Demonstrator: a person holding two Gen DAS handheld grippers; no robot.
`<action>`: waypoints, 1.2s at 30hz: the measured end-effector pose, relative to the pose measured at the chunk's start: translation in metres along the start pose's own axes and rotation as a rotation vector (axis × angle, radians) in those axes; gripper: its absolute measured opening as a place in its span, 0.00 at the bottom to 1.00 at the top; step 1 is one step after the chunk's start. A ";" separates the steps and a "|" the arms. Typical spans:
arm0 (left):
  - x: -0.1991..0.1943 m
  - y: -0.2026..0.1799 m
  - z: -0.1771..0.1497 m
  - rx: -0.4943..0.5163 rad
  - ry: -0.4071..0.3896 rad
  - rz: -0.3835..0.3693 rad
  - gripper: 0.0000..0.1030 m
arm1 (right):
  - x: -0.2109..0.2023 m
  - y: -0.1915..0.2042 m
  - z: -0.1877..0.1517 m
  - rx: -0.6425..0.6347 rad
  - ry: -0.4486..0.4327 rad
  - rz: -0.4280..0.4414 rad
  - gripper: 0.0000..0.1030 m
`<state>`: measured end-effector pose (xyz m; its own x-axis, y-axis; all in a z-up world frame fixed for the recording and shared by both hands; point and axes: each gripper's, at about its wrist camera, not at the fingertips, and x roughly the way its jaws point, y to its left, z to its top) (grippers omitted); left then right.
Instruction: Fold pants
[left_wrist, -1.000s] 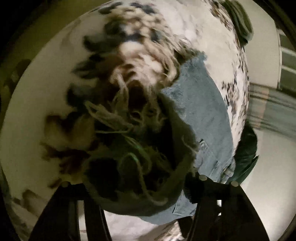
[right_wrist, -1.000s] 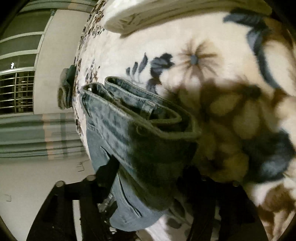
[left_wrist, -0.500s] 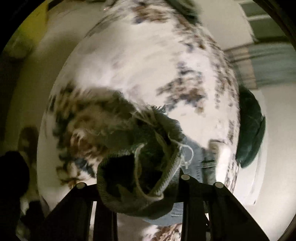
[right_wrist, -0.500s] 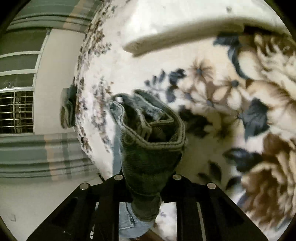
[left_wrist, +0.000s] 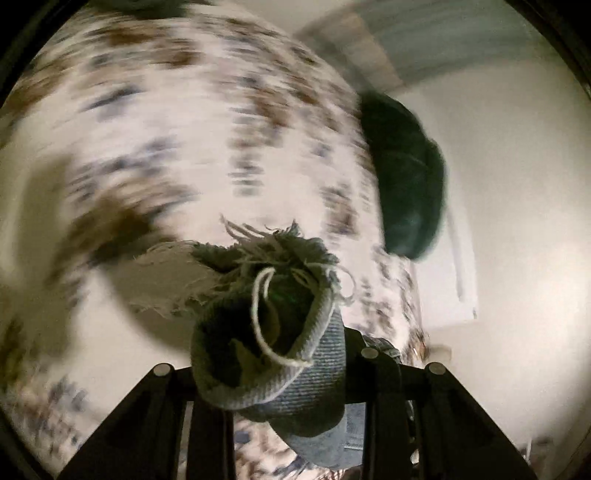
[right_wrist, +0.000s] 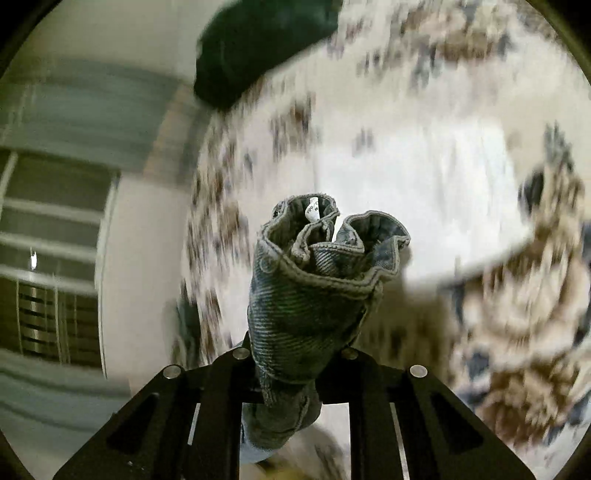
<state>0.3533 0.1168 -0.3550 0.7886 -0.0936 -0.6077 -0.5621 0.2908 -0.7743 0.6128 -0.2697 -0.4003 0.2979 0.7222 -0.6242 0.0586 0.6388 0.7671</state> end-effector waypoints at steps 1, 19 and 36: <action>0.019 -0.019 0.009 0.039 0.015 -0.037 0.24 | -0.009 0.000 0.016 0.013 -0.046 0.003 0.16; 0.285 0.014 -0.007 0.424 0.484 0.078 0.28 | 0.044 -0.181 0.041 0.376 -0.329 -0.078 0.26; 0.207 -0.049 -0.034 0.955 0.354 0.363 0.96 | 0.030 -0.116 0.008 -0.012 -0.201 -0.709 0.98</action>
<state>0.5354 0.0504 -0.4486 0.4112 -0.0781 -0.9082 -0.1999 0.9643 -0.1734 0.6222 -0.3239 -0.5070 0.3610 0.0730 -0.9297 0.2916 0.9381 0.1869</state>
